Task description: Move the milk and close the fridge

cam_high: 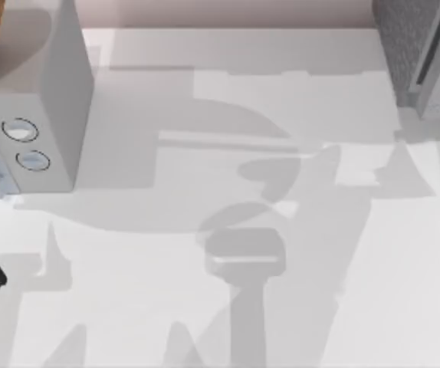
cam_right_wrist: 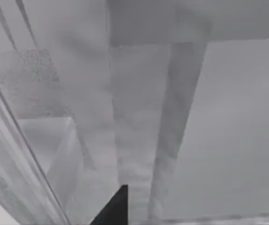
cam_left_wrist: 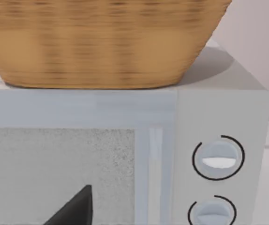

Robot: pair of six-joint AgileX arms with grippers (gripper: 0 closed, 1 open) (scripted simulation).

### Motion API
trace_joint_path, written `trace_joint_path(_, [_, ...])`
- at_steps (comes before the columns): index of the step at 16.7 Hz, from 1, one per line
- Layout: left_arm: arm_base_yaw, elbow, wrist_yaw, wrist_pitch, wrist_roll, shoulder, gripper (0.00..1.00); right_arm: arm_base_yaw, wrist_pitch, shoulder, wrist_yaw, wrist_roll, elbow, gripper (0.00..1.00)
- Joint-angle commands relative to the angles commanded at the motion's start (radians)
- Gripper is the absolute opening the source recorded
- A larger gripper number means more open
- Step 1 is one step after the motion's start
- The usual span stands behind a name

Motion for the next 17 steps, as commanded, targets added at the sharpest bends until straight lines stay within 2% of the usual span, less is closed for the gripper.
trace_joint_path(6, [0.0,0.0,0.0,0.0,0.0,0.0,1.0,-0.013,-0.019,0.044,0.004,-0.003,0.033,1.0])
trace_joint_path(13, [0.0,0.0,0.0,0.0,0.0,0.0,1.0,-0.012,-0.087,0.319,0.009,0.0,0.383,1.0])
trace_joint_path(17, [0.0,0.0,0.0,0.0,0.0,0.0,1.0,-0.011,-0.095,0.366,0.011,-0.002,0.45,1.0])
